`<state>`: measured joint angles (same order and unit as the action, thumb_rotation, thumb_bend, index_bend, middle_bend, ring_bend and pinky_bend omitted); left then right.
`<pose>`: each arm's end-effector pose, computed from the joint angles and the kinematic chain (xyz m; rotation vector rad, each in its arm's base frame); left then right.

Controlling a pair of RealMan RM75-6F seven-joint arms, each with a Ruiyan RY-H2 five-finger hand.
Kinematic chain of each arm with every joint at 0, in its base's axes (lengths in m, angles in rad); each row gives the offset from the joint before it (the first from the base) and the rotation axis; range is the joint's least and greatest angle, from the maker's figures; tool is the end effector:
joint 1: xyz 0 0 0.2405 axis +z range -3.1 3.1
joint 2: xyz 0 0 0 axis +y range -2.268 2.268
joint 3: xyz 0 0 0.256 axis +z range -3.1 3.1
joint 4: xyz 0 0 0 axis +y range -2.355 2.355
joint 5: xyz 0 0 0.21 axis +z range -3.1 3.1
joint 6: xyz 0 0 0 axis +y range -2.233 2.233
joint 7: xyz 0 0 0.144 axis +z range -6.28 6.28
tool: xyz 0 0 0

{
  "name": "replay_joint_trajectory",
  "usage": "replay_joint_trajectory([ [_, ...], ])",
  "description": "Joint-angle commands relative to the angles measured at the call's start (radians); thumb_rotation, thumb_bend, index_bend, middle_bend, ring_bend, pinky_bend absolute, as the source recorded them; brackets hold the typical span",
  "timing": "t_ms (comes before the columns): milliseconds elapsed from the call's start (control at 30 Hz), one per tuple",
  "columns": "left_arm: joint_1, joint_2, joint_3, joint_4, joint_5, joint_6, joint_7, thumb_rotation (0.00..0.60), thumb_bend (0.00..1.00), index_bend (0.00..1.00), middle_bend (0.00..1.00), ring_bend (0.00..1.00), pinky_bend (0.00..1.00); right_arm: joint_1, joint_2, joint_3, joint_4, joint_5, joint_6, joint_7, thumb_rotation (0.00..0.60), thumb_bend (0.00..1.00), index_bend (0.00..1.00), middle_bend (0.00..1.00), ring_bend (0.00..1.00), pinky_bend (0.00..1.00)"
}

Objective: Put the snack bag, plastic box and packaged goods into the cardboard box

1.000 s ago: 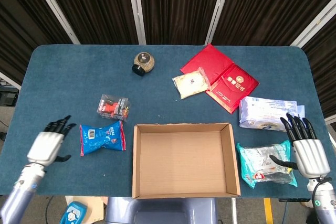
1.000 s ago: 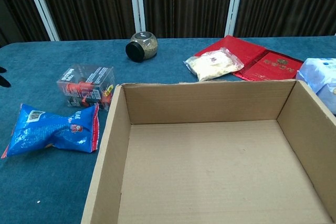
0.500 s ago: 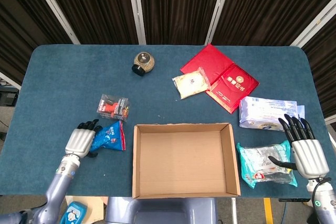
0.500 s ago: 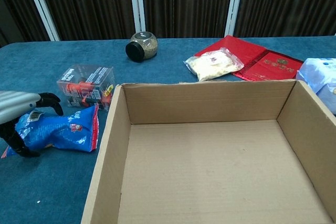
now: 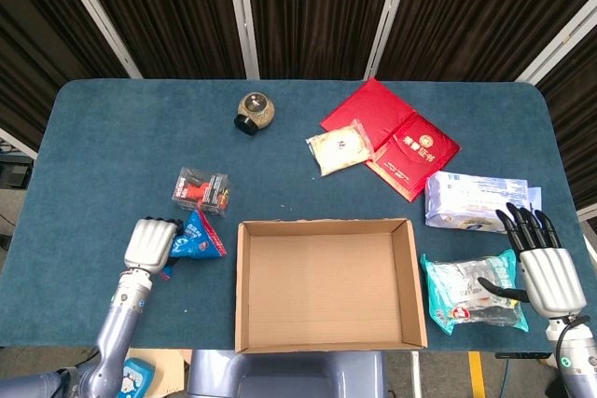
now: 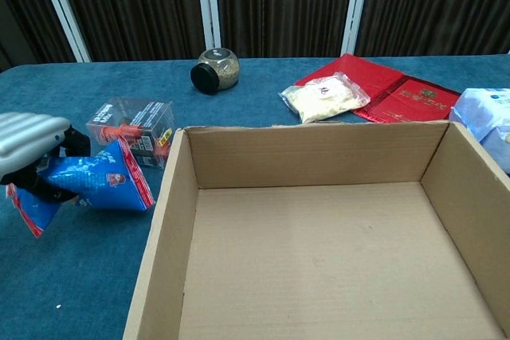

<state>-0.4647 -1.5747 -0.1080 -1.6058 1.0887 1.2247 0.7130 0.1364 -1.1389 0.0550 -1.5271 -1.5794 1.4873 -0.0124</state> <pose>-0.2099 0.2702 -0.0071 -1.6882 -0.8518 -0.6637 -0.3054 -0.1988 0.1572 1.4934 -0.7712 0.9301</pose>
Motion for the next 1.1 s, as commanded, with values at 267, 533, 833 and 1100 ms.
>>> replay_joint_trajectory([
  [267, 0.012, 0.275, -0.056, -0.355, 0.1, 0.079, -0.082, 0.6, 0.63, 0.81, 0.59, 0.56, 0.5, 0.0, -0.006, -0.001, -0.003, -0.002, 0.002, -0.016, 0.6, 0.01, 0.0, 0.0, 0.0, 0.03],
  [533, -0.09, 0.274, -0.146, -0.458, 0.113, 0.027, -0.081, 0.6, 0.62, 0.8, 0.58, 0.56, 0.49, 0.001, -0.01, -0.002, -0.006, -0.005, 0.0, -0.021, 0.6, 0.01, 0.0, 0.0, 0.0, 0.03],
  [833, -0.241, 0.066, -0.15, -0.374, -0.005, -0.075, 0.018, 0.6, 0.46, 0.73, 0.5, 0.5, 0.47, 0.001, -0.007, 0.001, -0.001, 0.001, 0.001, -0.008, 0.6, 0.01, 0.0, 0.0, 0.0, 0.03],
  [1100, -0.304, -0.082, -0.126, -0.298, -0.042, -0.092, 0.029, 0.6, 0.08, 0.2, 0.0, 0.01, 0.05, 0.001, -0.004, 0.0, 0.002, -0.004, 0.002, 0.0, 0.6, 0.01, 0.0, 0.0, 0.0, 0.03],
])
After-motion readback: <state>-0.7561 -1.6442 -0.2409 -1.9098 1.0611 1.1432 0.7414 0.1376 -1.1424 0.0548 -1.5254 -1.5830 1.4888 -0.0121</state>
